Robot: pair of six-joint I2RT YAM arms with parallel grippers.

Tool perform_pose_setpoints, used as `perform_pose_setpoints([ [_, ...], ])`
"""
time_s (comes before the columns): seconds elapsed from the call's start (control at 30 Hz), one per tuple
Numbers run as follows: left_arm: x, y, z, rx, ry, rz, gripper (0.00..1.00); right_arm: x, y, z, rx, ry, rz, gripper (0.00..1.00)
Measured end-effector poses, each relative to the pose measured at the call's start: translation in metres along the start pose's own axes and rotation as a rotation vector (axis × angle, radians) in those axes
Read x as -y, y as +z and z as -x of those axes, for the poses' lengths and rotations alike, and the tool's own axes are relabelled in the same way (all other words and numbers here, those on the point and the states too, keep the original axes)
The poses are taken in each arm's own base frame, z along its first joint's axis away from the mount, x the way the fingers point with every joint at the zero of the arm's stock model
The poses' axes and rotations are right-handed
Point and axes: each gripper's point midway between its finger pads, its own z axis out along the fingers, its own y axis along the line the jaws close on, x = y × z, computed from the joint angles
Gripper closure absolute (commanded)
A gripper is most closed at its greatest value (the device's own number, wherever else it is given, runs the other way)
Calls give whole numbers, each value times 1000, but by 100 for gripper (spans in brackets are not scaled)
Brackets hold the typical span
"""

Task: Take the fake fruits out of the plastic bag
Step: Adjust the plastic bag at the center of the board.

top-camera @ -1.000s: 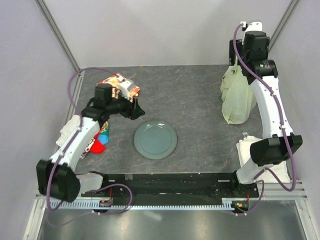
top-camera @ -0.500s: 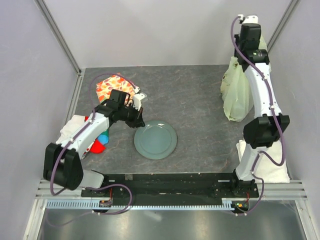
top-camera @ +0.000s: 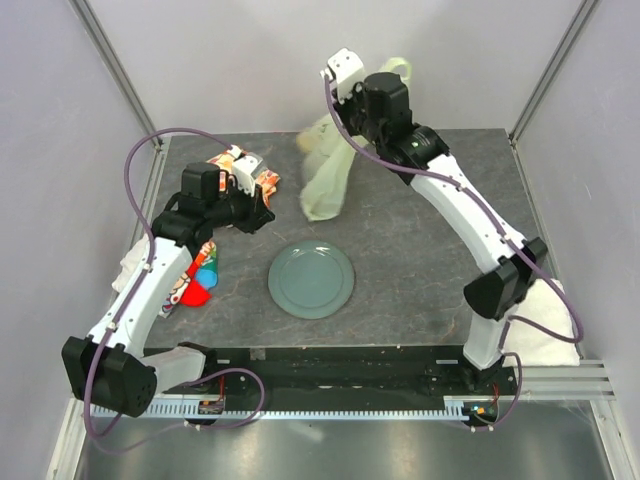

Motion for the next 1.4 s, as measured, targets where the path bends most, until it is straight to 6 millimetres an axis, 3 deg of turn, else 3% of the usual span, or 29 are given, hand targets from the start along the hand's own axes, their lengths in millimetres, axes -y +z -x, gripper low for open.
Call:
perform_pose_setpoints([
  [0.07,-1,-1,3,6,-15,8,64,6,-11,-13,-18,-37,-22,100],
  [0.17,-3,-2,12,21,-34,23,47,25,-26,-68,-117,-80,-84,100],
  [0.33,-9,-2,38,57,-38,42,33,62,-34,-193,-388,-99,-168,100],
  [0.43,-14,0,67,92,-24,48,31,89,-36,-226,-468,-87,-230,100],
  [0.53,-23,8,105,138,-3,52,30,111,-32,-222,-460,-75,-284,100],
  [0.57,-26,12,119,152,4,52,24,120,-27,-213,-442,-72,-304,100],
  [0.73,-48,53,177,206,-1,27,12,147,1,-139,-259,-43,-353,100],
  [0.87,-74,110,216,253,-6,-15,10,142,3,-91,-134,-23,-314,100],
  [0.97,-91,154,206,235,-54,-42,10,123,-2,-83,-112,-28,-262,100],
  [1.1,-107,212,166,173,-165,-74,10,79,-19,-98,-154,-46,-156,100],
  [1.23,-103,237,150,151,-235,-110,9,46,-35,-111,-191,-56,-69,100],
  [1.27,-99,240,151,155,-250,-130,2,41,-39,-115,-200,-55,-56,100],
  [1.4,-76,243,174,236,-268,-212,1,33,-56,-129,-247,-41,-31,100],
])
